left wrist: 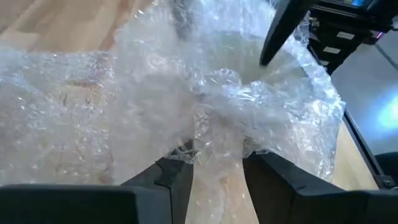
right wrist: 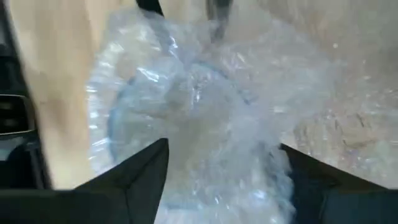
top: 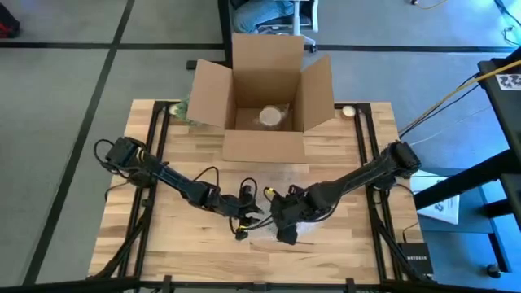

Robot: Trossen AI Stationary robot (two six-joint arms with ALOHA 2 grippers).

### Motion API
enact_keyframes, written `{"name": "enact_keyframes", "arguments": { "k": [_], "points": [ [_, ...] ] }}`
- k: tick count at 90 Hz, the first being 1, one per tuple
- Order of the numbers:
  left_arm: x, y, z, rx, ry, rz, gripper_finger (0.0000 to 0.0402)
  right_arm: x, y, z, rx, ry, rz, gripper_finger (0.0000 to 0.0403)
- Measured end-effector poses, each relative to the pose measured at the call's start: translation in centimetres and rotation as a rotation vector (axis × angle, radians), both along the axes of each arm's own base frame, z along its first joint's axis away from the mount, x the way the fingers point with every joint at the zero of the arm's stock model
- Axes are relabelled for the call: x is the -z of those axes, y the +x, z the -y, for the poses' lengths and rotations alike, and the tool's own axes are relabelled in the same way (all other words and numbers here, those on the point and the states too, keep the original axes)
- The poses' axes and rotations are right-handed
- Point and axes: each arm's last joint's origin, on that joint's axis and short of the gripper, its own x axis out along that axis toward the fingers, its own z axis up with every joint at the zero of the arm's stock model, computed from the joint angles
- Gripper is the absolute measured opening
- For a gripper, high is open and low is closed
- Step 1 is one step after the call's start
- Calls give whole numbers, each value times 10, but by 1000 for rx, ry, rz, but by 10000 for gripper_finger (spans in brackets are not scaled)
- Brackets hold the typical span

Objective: Wrap mug
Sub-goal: Wrap the red mug with bubble wrap

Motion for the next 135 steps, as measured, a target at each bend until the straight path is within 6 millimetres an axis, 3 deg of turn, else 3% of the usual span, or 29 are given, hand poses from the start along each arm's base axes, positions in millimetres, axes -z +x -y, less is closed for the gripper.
{"name": "enact_keyframes", "arguments": {
  "k": [23, 30, 40, 60, 76, 92, 119, 135],
  "points": [
    [-1, 0, 1, 2, -8, 9, 120, -19, 4, 18, 84, -32, 121, 237],
    [-1, 0, 1, 1, -11, 9, 120, -3, 16, 17, 80, -20, 99, 237],
    [-2, 0, 1, 1, -12, 10, 120, 35, 26, 12, 40, -41, -29, 237],
    [-21, -10, -2, 2, -12, -6, 120, 72, 39, 6, 100, -45, -75, 237],
    [-35, -22, -7, -13, -8, -60, 120, 75, 49, 10, 146, -19, -14, 237],
    [-38, -18, -3, -3, -24, 14, 120, 70, 54, 11, 129, -49, 1, 237],
    [-4, 1, 7, -13, -31, 55, 120, 68, 53, 9, 77, -70, -13, 237],
    [5, 2, 6, -41, -14, 15, 120, 67, 52, 9, 60, -40, -26, 237]
  ]
}}
